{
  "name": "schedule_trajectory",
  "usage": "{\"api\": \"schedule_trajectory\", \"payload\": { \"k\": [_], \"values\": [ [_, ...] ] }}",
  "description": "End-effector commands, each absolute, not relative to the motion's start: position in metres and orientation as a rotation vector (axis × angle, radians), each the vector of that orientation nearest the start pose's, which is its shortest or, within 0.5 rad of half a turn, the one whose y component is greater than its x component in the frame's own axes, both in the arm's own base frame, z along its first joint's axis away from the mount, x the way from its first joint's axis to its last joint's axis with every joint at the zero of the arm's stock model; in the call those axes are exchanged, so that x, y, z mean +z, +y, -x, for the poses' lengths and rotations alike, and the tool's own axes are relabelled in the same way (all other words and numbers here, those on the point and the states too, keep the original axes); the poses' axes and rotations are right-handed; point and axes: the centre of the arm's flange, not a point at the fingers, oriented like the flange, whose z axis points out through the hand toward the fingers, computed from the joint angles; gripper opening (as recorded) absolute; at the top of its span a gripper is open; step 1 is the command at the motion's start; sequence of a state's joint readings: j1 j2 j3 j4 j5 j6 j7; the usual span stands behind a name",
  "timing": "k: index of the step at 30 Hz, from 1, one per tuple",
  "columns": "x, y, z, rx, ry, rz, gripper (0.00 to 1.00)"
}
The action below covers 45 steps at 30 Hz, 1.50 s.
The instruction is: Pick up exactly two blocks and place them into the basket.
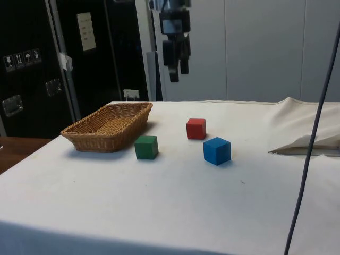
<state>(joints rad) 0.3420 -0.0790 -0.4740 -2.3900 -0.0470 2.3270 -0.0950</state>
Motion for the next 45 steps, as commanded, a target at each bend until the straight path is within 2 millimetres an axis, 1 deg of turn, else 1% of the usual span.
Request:
{"api": "schedule_trajectory", "payload": {
  "k": [1,3,4,11,13,14,15,18,23,24,25,29,30,32,33,34,39,42,43,45],
  "values": [
    [0.342,-0.066,-0.480,-0.027,-0.002,3.138,1.00],
    [0.332,-0.068,-0.475,-0.031,-0.013,3.139,1.00],
    [0.333,-0.068,-0.475,-0.019,-0.010,3.142,1.00],
    [0.309,-0.075,-0.469,-0.033,-0.055,3.147,1.00],
    [0.298,-0.081,-0.469,-0.026,-0.071,3.153,1.00],
    [0.301,-0.079,-0.469,-0.016,-0.062,3.160,1.00],
    [0.294,-0.083,-0.469,-0.024,-0.076,3.156,1.00],
    [0.284,-0.091,-0.469,-0.019,-0.088,3.161,1.00],
    [0.265,-0.113,-0.469,-0.013,-0.098,3.171,1.00],
    [0.265,-0.111,-0.469,-0.001,-0.094,3.180,1.00],
    [0.261,-0.116,-0.468,-0.011,-0.099,3.172,1.00],
    [0.248,-0.124,-0.467,-0.014,-0.105,3.173,1.00],
    [0.243,-0.124,-0.465,-0.021,-0.105,3.171,1.00],
    [0.239,-0.124,-0.464,-0.030,-0.103,3.168,1.00],
    [0.237,-0.126,-0.465,-0.007,-0.102,3.177,1.00],
    [0.237,-0.123,-0.463,-0.033,-0.101,3.167,1.00],
    [0.225,-0.119,-0.460,-0.041,-0.085,3.165,1.00],
    [0.219,-0.120,-0.460,-0.017,-0.077,3.180,1.00],
    [0.217,-0.116,-0.460,-0.039,-0.077,3.169,1.00],
    [0.212,-0.115,-0.461,-0.040,-0.070,3.173,1.00]
  ]
}}
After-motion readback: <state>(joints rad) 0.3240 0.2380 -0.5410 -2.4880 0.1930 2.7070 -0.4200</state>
